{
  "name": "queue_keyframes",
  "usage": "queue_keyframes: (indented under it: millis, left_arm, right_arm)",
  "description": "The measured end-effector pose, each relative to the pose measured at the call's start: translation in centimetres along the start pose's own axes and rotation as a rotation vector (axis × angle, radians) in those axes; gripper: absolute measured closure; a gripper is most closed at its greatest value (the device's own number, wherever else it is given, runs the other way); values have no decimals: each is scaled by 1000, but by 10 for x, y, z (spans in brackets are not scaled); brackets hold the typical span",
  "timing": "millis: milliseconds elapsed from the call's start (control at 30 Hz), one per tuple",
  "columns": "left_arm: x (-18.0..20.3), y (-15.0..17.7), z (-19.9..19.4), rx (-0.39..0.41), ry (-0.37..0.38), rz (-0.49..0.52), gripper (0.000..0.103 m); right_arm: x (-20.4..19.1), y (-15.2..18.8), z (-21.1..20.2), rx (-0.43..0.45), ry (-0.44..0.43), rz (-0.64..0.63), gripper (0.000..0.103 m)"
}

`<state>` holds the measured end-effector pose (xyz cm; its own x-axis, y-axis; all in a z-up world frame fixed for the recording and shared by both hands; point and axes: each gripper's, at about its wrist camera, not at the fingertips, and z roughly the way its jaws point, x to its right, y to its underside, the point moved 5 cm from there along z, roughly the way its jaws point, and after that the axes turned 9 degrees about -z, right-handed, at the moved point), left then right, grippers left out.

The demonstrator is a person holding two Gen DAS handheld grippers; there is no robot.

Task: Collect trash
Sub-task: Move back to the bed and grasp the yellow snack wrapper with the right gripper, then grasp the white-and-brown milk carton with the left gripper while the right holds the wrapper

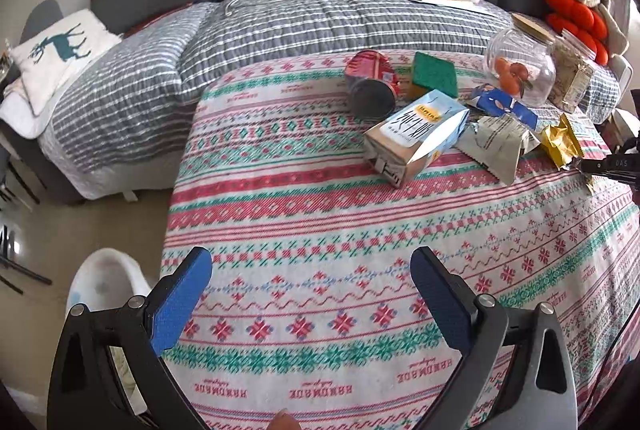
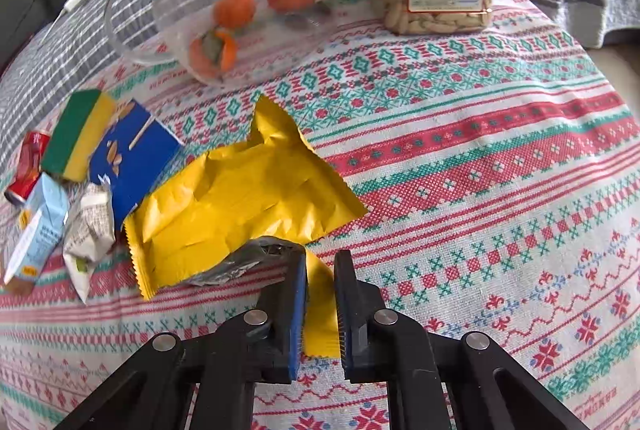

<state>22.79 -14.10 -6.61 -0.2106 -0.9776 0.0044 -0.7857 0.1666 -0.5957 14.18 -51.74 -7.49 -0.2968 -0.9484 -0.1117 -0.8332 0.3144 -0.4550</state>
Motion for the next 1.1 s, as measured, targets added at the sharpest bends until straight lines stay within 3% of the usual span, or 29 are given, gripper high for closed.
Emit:
queue_keyframes:
  millis: [167,300,633,700,767,800,833,1000,1033,1067,1100]
  left_arm:
    - [29,-24,15,16,52,43,2]
    - [48,-35,39,-18,92,33,3]
    - [76,-55,83,-56,108,81,5]
    - [79,-54,86,-64,118,95,10]
    - [81,-52,89,-83,129,100,19]
    - [81,-50,90,-92,136,104,27]
    - [82,-49,90,-98,139,108,33]
    - [83,-43,84,-90,155,108,41]
    - [83,-43,82,-88,153,106,42]
    - [83,-42,80,-85,152,105,43]
    - [83,-41,77,-82,153,102,44]
  right_arm:
    - [14,1,-18,17,-56,50,99]
    - [28,5,-37,41,-83,89,99]
    - [32,5,-62,90,-104,84,96]
    - [36,6,-56,77,-86,98,82]
    - [42,8,-50,70,-80,125,44]
    - [42,8,-46,67,-79,132,42]
    - [42,7,-42,58,-83,130,42]
    - [28,12,-21,-16,-88,81,44]
    - [25,14,-17,-34,-81,67,56]
    - [21,16,-12,-60,-81,51,82]
    - [20,18,-9,-78,-85,46,93]
